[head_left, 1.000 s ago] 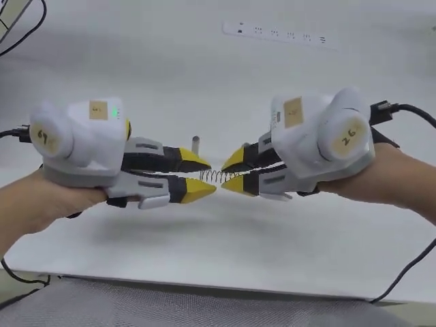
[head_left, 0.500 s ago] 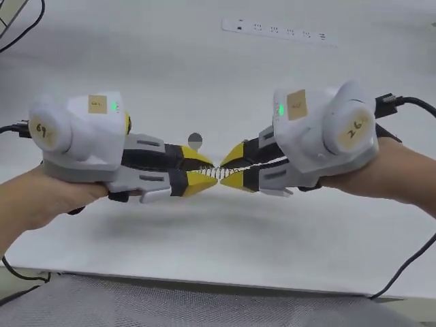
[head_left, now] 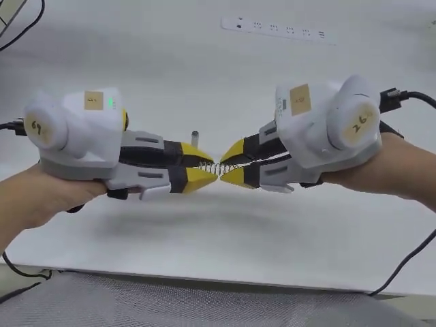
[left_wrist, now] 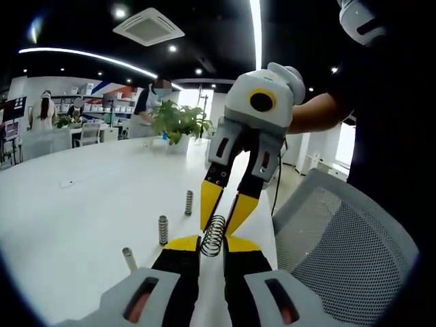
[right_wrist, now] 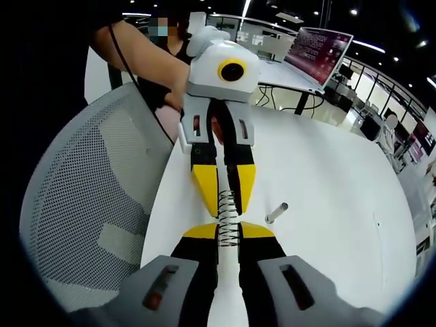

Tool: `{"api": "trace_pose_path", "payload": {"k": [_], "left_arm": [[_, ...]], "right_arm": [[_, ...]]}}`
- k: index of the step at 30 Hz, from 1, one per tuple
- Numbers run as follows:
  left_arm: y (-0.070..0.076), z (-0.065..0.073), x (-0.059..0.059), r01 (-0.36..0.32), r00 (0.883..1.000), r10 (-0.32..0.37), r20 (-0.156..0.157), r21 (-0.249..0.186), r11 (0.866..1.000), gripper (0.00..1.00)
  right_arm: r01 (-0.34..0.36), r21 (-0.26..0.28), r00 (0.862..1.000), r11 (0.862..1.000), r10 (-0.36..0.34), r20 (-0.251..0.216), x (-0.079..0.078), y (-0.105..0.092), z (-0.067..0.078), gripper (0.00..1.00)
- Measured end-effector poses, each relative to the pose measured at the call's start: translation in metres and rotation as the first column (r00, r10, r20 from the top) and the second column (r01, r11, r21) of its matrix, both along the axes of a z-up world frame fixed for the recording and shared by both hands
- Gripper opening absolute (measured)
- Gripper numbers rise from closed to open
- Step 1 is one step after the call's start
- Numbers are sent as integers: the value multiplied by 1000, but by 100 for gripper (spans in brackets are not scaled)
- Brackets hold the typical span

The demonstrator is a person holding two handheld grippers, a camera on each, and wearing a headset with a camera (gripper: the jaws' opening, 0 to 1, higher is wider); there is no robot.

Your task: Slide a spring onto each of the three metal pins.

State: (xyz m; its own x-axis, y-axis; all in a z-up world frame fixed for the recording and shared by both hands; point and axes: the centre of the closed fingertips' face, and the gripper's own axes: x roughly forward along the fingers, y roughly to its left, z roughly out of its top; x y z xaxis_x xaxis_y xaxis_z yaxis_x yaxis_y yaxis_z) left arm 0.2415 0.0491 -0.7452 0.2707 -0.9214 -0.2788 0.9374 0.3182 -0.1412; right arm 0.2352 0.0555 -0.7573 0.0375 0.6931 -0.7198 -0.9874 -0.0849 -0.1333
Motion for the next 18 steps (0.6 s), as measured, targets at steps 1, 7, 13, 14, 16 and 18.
{"api": "trace_pose_path", "payload": {"k": [1,7,13,14,16,18], "left_arm": [[0,0,0,-1,1000,1,-1,-3,1000,5],[0,2,0,2,1000,-2,9,-5,1000,4],[0,5,-2,4,1000,-4,8,-13,1000,3],[0,5,-2,4,1000,-4,10,-11,1000,2],[0,5,-3,8,1000,-8,8,-10,1000,2],[0,5,-4,12,1000,-12,4,-12,1000,2]], "right_arm": [[-1,0,1000,1000,1,-1,0,0,0,8],[-2,-2,1000,1000,2,3,0,0,1,8],[-10,1,1000,1000,10,8,-1,0,3,8],[-9,1,1000,1000,9,8,-1,0,3,8],[-16,1,1000,1000,16,9,-2,0,4,8],[-21,0,1000,1000,21,8,-2,0,5,8]]}}
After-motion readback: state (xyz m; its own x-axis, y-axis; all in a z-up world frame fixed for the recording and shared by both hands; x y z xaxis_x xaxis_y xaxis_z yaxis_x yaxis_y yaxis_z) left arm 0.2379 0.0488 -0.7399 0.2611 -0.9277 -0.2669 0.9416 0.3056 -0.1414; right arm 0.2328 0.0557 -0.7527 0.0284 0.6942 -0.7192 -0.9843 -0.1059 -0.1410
